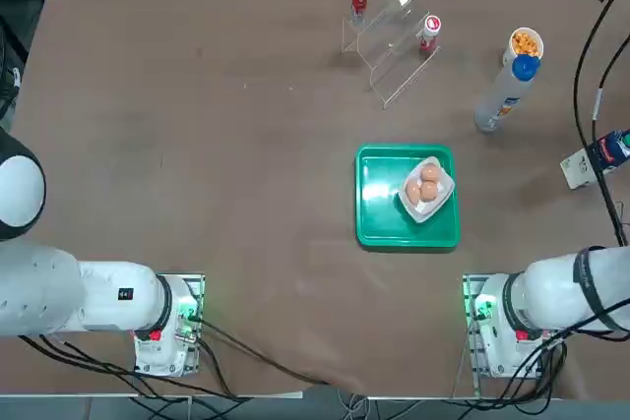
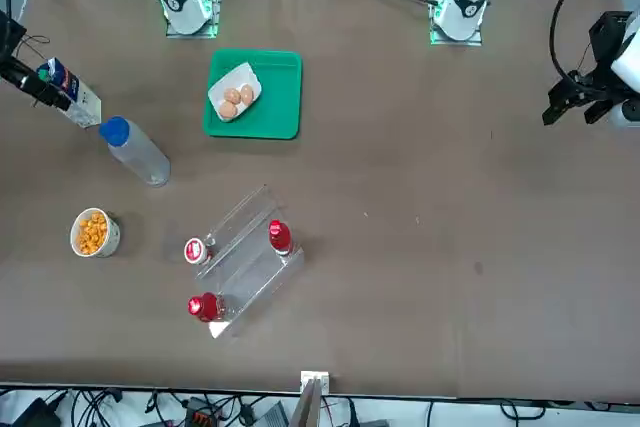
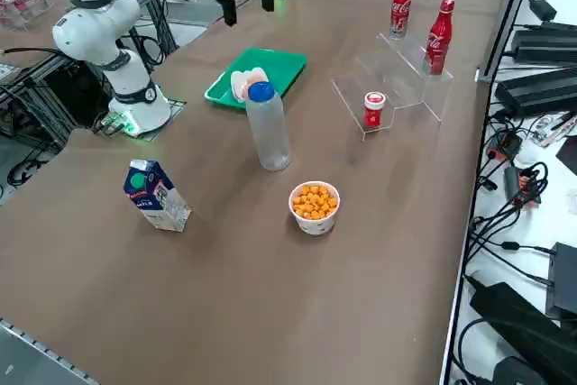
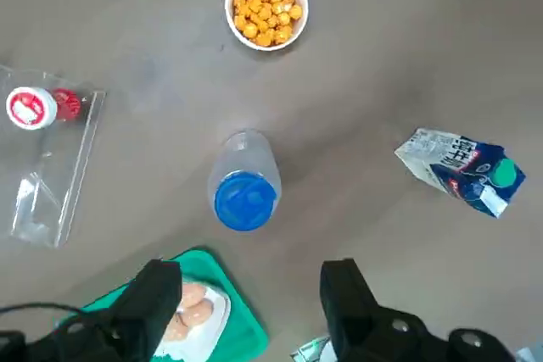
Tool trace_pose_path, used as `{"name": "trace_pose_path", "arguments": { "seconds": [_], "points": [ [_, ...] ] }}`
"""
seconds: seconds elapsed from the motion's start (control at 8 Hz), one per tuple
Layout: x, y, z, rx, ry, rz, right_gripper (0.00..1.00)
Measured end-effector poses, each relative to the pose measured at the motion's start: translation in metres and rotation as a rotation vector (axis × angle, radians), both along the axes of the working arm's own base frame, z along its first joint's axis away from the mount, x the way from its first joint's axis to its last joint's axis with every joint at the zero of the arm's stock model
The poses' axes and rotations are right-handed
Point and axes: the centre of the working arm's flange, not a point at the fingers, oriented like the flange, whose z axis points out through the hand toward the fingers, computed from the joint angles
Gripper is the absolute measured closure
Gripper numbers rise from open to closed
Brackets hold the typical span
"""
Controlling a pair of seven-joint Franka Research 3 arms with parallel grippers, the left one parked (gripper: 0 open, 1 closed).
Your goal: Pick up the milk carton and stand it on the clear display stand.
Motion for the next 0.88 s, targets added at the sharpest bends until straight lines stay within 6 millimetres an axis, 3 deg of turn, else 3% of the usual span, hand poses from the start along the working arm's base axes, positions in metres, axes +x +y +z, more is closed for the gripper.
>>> {"name": "trace_pose_path", "arguments": {
  "seconds": [0.5,0.88],
  "points": [
    [-0.006,-0.041,-0.002,-0.017,-0.004,-0.242,0.00],
    [-0.018,-0.091,-0.013,-0.022,0.015,-0.389,0.01]
  ]
}}
